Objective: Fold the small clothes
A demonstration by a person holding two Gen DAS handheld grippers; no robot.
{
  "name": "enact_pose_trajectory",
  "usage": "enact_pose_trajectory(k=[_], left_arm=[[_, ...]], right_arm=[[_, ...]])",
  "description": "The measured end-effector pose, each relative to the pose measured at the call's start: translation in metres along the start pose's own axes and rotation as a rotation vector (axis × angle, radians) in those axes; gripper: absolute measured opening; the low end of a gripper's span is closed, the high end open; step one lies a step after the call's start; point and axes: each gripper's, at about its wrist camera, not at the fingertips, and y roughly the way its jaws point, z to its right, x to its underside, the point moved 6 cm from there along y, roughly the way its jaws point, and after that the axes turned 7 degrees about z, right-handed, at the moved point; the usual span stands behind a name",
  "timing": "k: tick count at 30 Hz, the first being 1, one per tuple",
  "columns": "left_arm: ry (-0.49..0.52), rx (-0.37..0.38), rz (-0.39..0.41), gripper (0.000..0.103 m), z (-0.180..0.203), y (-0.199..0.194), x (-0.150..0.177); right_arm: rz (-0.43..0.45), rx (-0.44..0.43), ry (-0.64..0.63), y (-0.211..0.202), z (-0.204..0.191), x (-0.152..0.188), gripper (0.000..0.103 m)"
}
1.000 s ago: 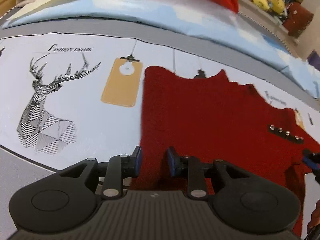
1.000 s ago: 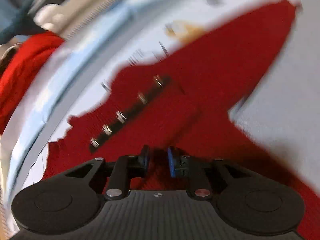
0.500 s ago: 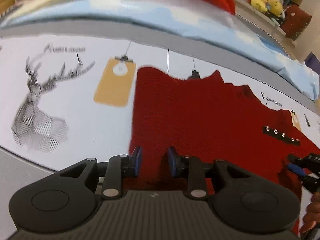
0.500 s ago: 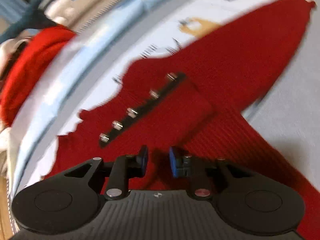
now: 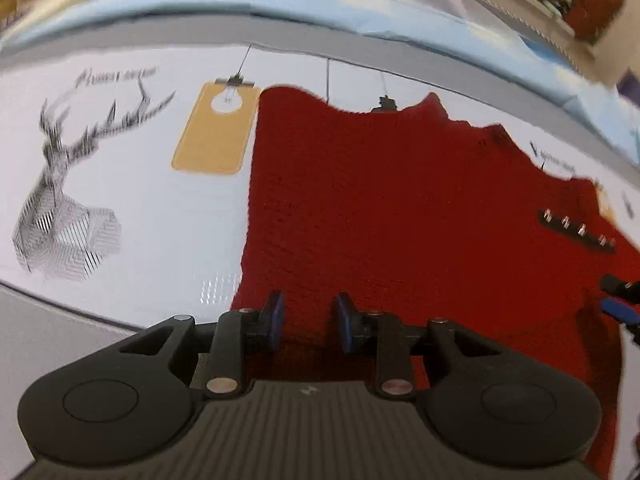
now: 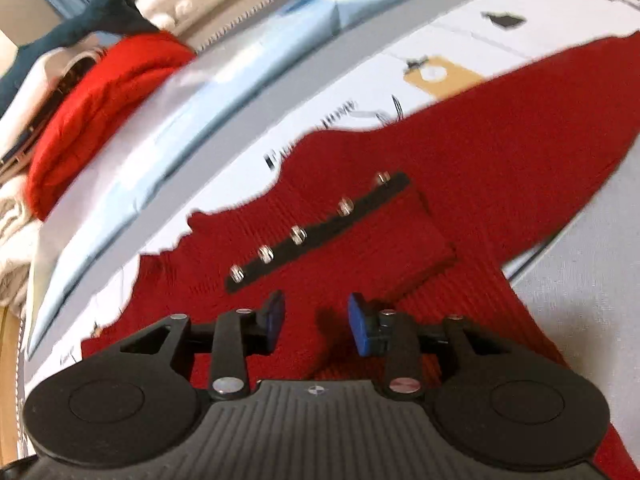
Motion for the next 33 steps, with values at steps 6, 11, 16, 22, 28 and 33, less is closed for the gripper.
enact_pose_trajectory(k=[6, 11, 16, 22, 28, 33], left_arm=[[0.035, -0.021, 0.025, 0.031, 0.016, -0.008, -0.001], [0.056, -0.017, 0.041, 0.031, 0.029, -0.009, 0.0], [0.067, 0.057, 0.04, 0.032, 0.044, -0.006, 0.007], [0.118, 0.041, 0.025, 0.033, 0.053, -0.006, 0.012], [0.106, 0.098, 0.061, 0.033, 0.06, -0.019, 0.006], [0.093, 0.102, 0.064, 0.033, 0.057, -0.018, 0.002]], right_arm=[[0.03, 0.002, -0.026, -0.01, 0.011, -0.009, 0.039], [0.058, 0.023, -0.027, -0.024, 0.031, -0.02, 0.041], [0.087, 0.047, -0.021, -0.036, 0.055, -0.032, 0.041], [0.125, 0.074, 0.013, -0.049, 0.092, -0.051, 0.041], [0.22, 0.129, 0.107, -0.073, 0.152, -0.088, 0.041], [0.325, 0.194, 0.198, -0.085, 0.206, -0.115, 0.041]])
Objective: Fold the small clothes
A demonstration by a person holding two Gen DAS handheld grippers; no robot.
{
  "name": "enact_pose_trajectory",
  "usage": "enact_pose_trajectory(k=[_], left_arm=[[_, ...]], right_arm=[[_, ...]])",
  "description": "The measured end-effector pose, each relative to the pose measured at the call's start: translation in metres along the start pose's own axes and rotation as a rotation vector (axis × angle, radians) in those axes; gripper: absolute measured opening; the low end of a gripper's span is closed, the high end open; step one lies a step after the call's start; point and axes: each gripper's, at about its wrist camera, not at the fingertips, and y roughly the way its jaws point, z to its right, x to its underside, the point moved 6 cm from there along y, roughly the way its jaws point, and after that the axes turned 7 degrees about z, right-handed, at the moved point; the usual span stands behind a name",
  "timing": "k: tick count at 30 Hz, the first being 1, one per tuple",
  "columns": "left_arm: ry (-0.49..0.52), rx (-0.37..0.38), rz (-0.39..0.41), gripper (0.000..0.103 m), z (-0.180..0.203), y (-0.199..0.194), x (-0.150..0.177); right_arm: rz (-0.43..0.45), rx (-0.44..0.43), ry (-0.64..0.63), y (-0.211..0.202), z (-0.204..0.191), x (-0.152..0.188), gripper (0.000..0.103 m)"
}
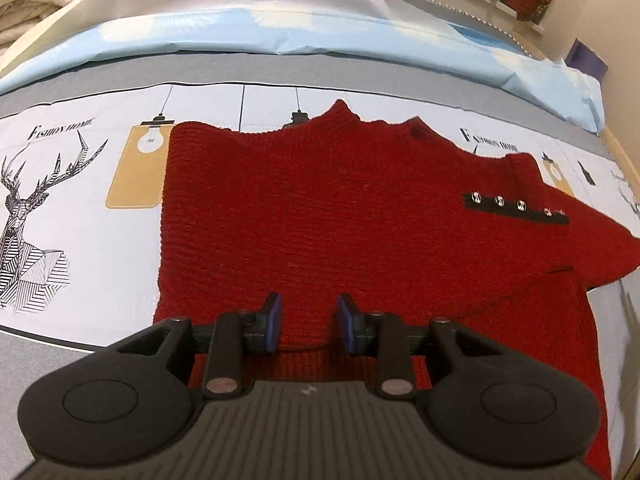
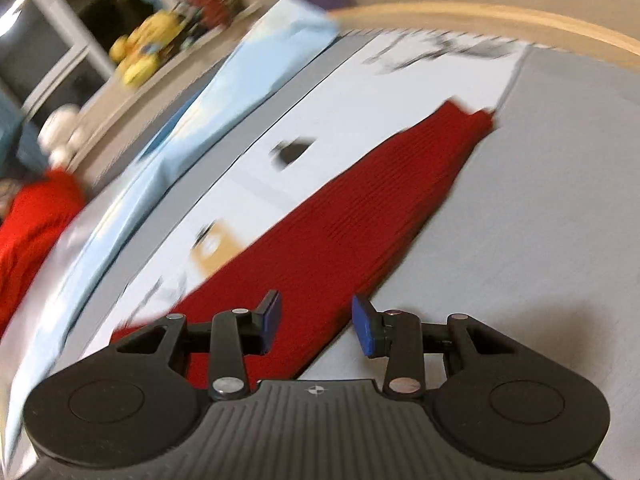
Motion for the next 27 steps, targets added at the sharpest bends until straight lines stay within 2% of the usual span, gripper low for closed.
enact_pose_trajectory(k=[3, 6, 9, 12, 14, 15, 16, 18, 20, 22, 24, 27], left_arm=[[-0.012, 0.005, 0.001, 0.033, -0.005, -0.001, 0.0], [-0.024, 0.005, 0.002, 0.033, -0.01, -0.003, 0.0], [-0.03, 0.005, 0.006, 0.033, -0.013, -0.005, -0.001], [-0.03, 0.001, 0.009, 0.033, -0.019, -0.007, -0.002], [-0.034, -0.004, 0.009, 0.033, -0.024, -0.008, -0.002], [-0.038, -0.006, 0.01, 0.033, -0.027, -0.009, -0.003], [-0.042, -0.008, 0.013, 0.033, -0.029, -0.01, -0.004], [-0.053, -0.009, 0.02, 0.033, -0.034, -0.013, -0.006], [-0.067, -0.009, 0.03, 0.033, -0.039, -0.017, -0.01], [-0.082, -0.01, 0.04, 0.033, -0.044, -0.021, -0.013], [-0.102, -0.009, 0.047, 0.033, -0.05, -0.025, -0.016], [-0.13, -0.009, 0.06, 0.033, -0.06, -0.031, -0.02]], right_arm=[[0.042, 0.033, 0.076, 0.015, 0.027, -0.014, 0.041], [0.067, 0.025, 0.147, 0.035, 0.044, -0.022, 0.042], [0.086, 0.041, 0.152, 0.055, 0.051, -0.025, 0.043], [0.061, 0.073, 0.17, 0.074, 0.058, -0.017, 0.043], [0.093, 0.075, 0.156, 0.08, 0.057, -0.013, 0.042], [0.107, 0.079, 0.135, 0.08, 0.054, -0.012, 0.031], [0.111, 0.076, 0.122, 0.081, 0.051, -0.012, 0.014], [0.159, 0.09, 0.093, 0.075, 0.041, -0.017, 0.013], [0.248, 0.121, -0.083, 0.059, 0.005, -0.026, 0.013], [0.362, 0.093, -0.303, 0.034, -0.054, -0.026, 0.012], [0.441, -0.026, -0.467, -0.002, -0.123, -0.011, 0.012], [0.503, -0.307, -0.682, -0.066, -0.226, 0.05, 0.012]])
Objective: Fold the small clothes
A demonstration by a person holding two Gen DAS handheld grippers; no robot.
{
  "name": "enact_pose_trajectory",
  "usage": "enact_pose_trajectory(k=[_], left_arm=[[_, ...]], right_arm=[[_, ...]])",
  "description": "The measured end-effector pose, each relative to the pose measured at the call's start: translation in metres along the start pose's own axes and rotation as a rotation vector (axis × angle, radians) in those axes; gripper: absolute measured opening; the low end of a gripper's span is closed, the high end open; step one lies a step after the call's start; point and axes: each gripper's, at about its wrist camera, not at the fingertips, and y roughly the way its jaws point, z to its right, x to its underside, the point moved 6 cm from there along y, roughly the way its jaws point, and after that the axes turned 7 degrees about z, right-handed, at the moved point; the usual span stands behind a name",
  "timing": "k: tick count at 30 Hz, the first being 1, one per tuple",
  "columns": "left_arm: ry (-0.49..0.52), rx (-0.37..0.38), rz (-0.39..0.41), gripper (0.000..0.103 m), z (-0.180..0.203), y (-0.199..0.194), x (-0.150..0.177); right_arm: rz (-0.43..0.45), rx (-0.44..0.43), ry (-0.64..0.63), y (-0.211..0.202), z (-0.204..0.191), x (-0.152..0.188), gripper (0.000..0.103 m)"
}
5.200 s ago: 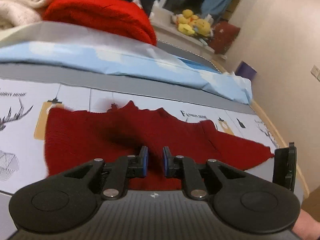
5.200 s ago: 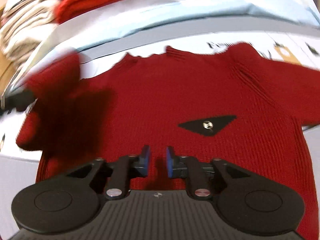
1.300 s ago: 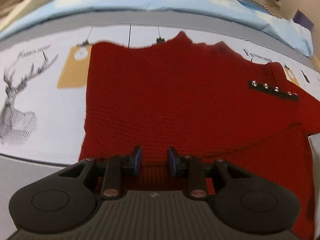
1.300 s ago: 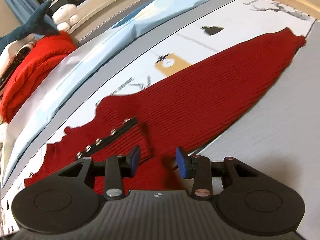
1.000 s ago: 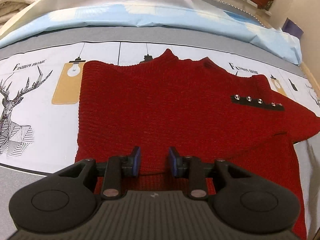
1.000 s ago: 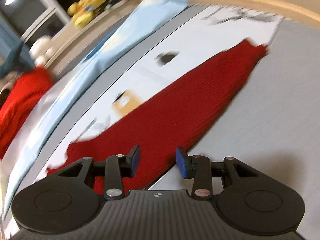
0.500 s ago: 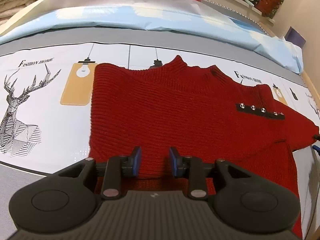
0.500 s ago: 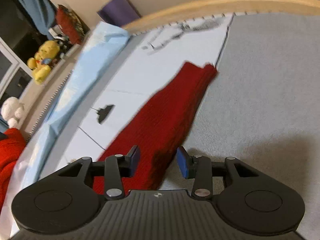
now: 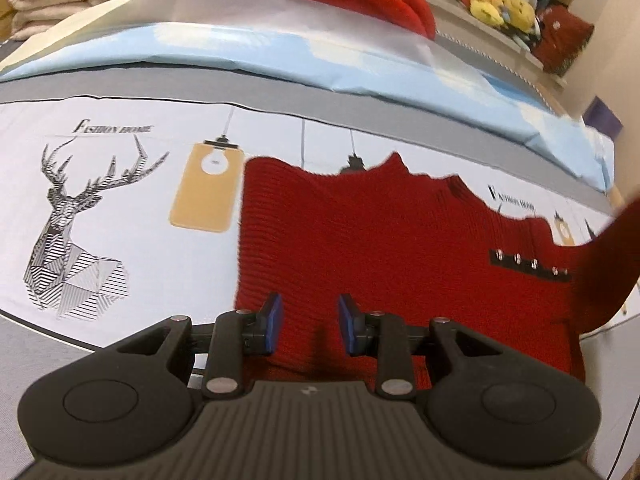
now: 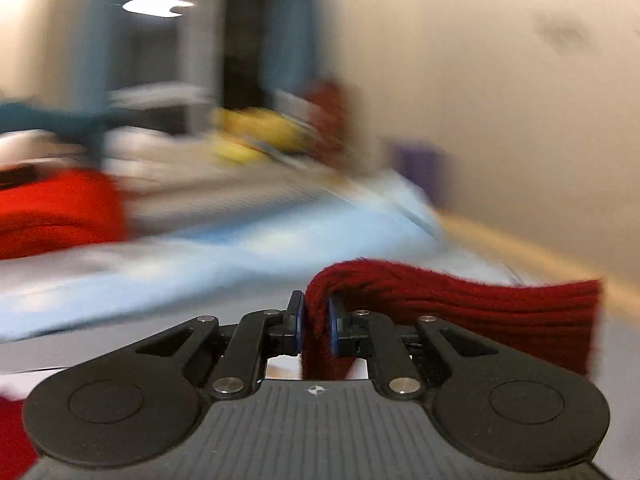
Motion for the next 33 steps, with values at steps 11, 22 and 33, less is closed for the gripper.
enact_pose_trajectory(k=[11, 22, 33], left_arm=[[-0.126, 0.011, 0.022, 0.033, -0.033, -0.012, -0.013], [-0.384, 0.169, -0.04, 0.031, -0.035, 0.023, 0.006], [-0.655, 0.163, -0.063, 0.033, -0.046, 0.068, 0.029]], right_arm=[[-0.57, -0.578, -0.084, -0.086, -0.208, 0.092, 0.016], [-0.701, -0.267, 0.372, -0.02, -0.12, 0.114, 0.038], [-0.728, -0.228, 0.439, -0.006, -0.1, 0.113, 0.038]])
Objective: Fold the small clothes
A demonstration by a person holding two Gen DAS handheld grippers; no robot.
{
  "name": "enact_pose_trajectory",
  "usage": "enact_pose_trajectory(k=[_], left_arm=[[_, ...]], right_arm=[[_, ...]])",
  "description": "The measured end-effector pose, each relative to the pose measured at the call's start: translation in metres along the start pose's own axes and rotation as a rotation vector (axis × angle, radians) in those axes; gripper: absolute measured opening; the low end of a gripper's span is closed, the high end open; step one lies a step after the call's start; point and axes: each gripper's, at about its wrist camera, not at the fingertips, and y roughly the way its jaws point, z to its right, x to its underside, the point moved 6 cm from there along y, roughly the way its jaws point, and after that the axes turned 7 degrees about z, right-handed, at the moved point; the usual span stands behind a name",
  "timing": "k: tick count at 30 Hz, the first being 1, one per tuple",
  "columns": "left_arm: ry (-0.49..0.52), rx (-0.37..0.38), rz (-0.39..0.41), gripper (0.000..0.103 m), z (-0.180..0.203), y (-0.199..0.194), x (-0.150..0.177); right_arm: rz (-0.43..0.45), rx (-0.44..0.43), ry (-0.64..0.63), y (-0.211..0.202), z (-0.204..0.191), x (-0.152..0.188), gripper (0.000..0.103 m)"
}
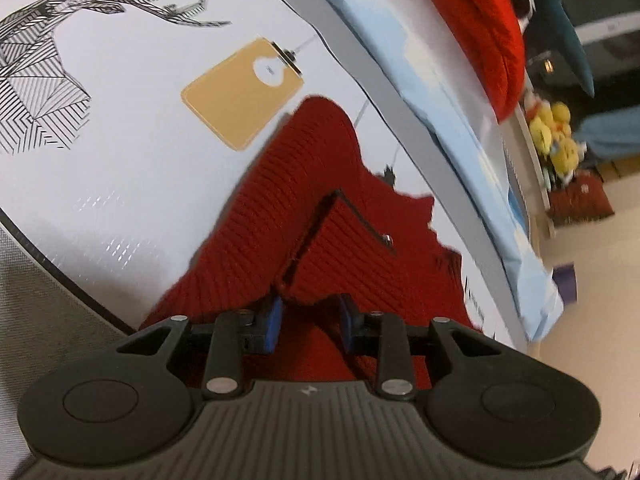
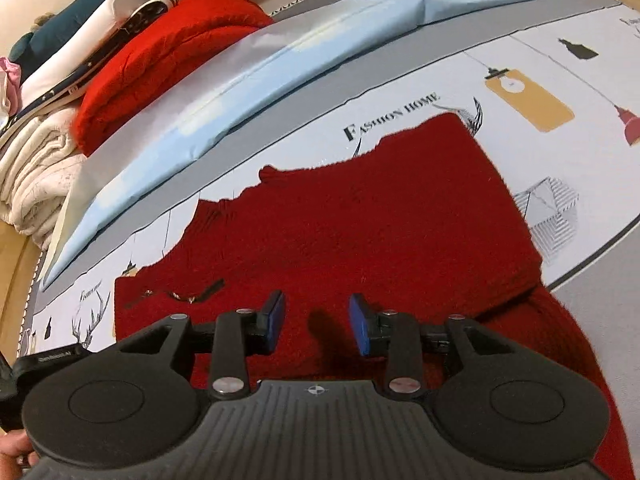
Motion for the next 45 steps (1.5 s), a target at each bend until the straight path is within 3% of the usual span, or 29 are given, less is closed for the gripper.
enact_pose_trajectory(k=[3, 4, 6, 11, 13, 16, 17, 20, 22, 25, 27, 28, 35, 36, 39, 43, 45], left_arm=[[-0.015, -0.002, 0.032, 0.032, 0.001, 0.004, -0.001], [-0.006, -0.004, 0.044, 0.028, 0.002, 0.004, -0.001], [0.058, -0.031, 0.08, 0.009, 0.008, 0.0, -0.001], [0.247, -0.029, 0.28, 0.008, 0.055, -0.059, -0.015], [0.326, -0.103, 0.322, 0.009, 0.06, -0.069, -0.015], [0.319, -0.26, 0.251, 0.013, 0.038, -0.054, -0.014], [0.324, -0.27, 0.237, 0.013, 0.034, -0.052, -0.014], [0.395, -0.232, 0.263, 0.014, 0.047, -0.057, -0.015], [0.46, -0.18, 0.267, 0.016, 0.059, -0.057, -0.01], [0.461, -0.148, 0.156, 0.023, 0.053, -0.035, 0.001], [0.427, -0.209, 0.042, 0.026, 0.032, -0.014, 0.009], [0.426, -0.248, 0.023, 0.026, 0.024, -0.01, 0.012], [0.489, -0.207, 0.081, 0.028, 0.044, -0.026, 0.008], [0.496, -0.202, 0.088, 0.028, 0.046, -0.027, 0.009], [0.519, -0.195, 0.104, 0.028, 0.05, -0.028, 0.013], [0.564, -0.172, 0.152, 0.028, 0.06, -0.034, 0.012], [0.596, -0.17, 0.173, 0.028, 0.063, -0.034, 0.011]], right_arm=[[0.006, 0.004, 0.021, 0.001, 0.003, -0.006, 0.038], [0.007, 0.006, 0.024, 0.001, 0.004, -0.007, 0.038], [0.01, 0.013, 0.018, 0.002, 0.005, -0.008, 0.038], [0.031, 0.037, 0.019, 0.001, 0.01, -0.009, 0.038], [0.044, 0.048, 0.023, 0.001, 0.011, -0.01, 0.038], [0.053, 0.08, 0.033, 0.004, 0.016, -0.009, 0.039], [0.038, 0.105, 0.05, 0.008, 0.021, -0.007, 0.04], [-0.014, 0.213, 0.108, 0.019, 0.047, 0.003, 0.041], [-0.026, 0.222, 0.159, 0.023, 0.059, 0.005, 0.035], [-0.011, 0.24, 0.168, 0.021, 0.063, 0.003, 0.032], [-0.006, 0.243, 0.186, 0.019, 0.064, 0.003, 0.032], [-0.001, 0.24, 0.213, 0.017, 0.065, 0.002, 0.032], [0.052, 0.26, 0.317, 0.007, 0.084, -0.008, 0.033], [0.048, 0.263, 0.322, 0.008, 0.087, -0.008, 0.028], [0.036, 0.312, 0.32, 0.011, 0.098, -0.006, 0.0], [0.039, 0.305, 0.35, 0.006, 0.1, -0.007, 0.0], [0.113, 0.298, 0.253, -0.005, 0.083, -0.017, 0.011]])
